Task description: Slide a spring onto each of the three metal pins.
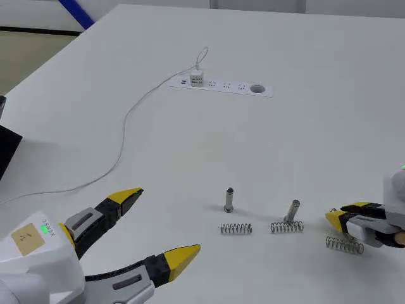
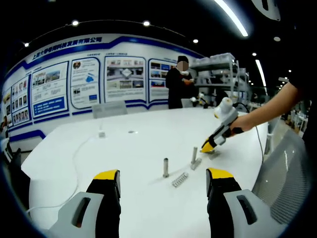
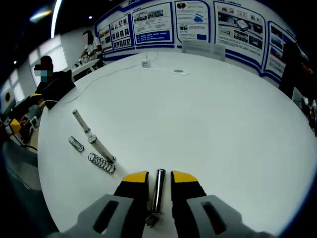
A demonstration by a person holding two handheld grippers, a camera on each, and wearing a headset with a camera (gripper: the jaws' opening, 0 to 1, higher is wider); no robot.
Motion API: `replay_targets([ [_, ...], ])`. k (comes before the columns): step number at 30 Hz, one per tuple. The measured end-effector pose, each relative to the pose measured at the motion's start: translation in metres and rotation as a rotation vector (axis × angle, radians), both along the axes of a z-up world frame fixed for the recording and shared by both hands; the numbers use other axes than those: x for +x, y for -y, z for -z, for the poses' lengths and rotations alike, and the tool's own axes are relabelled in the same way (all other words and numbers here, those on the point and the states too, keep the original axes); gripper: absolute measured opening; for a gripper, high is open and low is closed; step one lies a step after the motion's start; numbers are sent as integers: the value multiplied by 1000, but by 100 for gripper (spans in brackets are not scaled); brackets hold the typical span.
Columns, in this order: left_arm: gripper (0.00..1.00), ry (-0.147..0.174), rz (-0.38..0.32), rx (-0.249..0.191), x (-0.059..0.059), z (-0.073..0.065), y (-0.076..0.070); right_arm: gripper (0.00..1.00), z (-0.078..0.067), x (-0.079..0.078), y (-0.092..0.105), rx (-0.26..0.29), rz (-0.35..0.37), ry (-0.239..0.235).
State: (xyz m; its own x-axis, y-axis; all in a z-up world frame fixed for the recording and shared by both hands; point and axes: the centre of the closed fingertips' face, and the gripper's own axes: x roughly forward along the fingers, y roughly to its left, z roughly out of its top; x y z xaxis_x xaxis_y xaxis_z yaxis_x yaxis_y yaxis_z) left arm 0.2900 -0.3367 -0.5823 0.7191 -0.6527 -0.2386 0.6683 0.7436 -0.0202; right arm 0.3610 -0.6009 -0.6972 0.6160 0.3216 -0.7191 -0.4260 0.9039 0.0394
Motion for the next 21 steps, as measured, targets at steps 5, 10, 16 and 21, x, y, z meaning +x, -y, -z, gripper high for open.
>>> replay_targets([
  [5, 72, -14, -9, -8, 1, 2, -2, 15, 6, -1, 0, -1, -8, -16],
  [10, 72, -18, -10, -5, 1, 3, -3, 14, 6, 1, -1, -22, -23, -10],
  [16, 72, -21, -26, -19, 2, 2, -6, 12, 6, 0, -4, -39, -22, -15],
  [21, 72, -21, -26, -25, 2, 1, -5, 10, 6, 0, -4, -48, -13, -24],
])
